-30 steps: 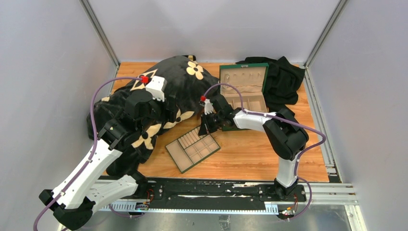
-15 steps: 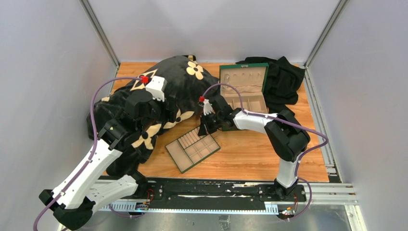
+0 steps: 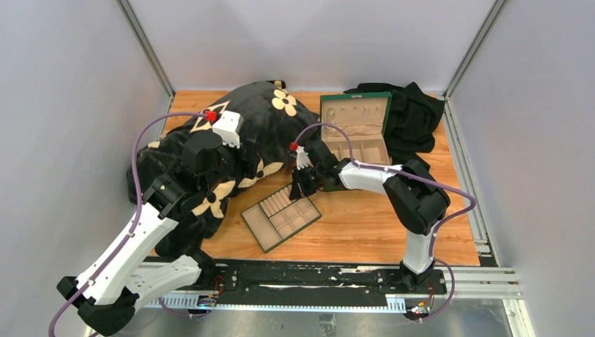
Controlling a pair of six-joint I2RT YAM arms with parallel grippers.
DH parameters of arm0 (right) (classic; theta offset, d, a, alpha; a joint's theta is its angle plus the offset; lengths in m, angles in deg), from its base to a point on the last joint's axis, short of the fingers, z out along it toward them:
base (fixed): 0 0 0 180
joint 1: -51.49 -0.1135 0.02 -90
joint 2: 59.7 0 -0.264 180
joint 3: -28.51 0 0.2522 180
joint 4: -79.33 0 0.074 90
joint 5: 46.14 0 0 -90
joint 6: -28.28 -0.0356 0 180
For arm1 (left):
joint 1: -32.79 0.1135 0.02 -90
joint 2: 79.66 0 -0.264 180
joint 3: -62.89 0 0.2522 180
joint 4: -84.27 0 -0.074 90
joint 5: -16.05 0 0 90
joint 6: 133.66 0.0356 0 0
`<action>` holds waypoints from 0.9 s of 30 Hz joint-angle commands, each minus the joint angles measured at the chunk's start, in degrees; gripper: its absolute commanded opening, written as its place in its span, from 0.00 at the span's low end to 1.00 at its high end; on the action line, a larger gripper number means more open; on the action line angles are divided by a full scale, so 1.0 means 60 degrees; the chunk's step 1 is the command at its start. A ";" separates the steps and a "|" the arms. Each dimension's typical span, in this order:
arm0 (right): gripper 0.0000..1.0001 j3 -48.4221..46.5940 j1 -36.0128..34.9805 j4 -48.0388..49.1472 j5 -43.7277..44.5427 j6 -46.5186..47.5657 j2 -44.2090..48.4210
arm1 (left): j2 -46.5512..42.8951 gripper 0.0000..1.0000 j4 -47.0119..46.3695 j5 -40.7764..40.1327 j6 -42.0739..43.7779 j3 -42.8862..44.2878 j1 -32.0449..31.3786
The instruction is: Organize the mixed jewelry
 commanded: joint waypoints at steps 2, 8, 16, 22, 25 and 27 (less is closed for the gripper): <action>0.00 0.0046 -0.0148 -0.0250 0.0291 0.0206 -0.0240 | -0.0127 0.78 -0.0134 0.0010 -0.0038 -0.0065 0.0046; 0.00 0.0005 -0.0166 -0.0304 0.0359 0.0231 -0.0289 | -0.0179 0.78 -0.0101 0.0008 -0.0075 -0.0093 0.0043; 0.00 -0.0074 -0.0189 -0.0467 0.0438 0.0288 -0.0299 | -0.0254 0.78 -0.0090 0.0021 -0.0103 -0.0137 0.0045; 0.00 -0.0323 -0.0197 -0.0628 0.0426 0.0173 -0.0093 | -0.0286 0.78 -0.0117 0.0006 -0.0170 -0.0204 0.0040; 0.00 -0.0393 -0.0196 -0.0718 0.0688 0.0210 0.0050 | -0.0314 0.78 -0.0091 0.0036 -0.0192 -0.0197 0.0036; 0.00 -0.0436 -0.0197 -0.0836 0.0861 0.0217 0.0014 | -0.0340 0.78 -0.0096 0.0044 -0.0206 -0.0184 0.0047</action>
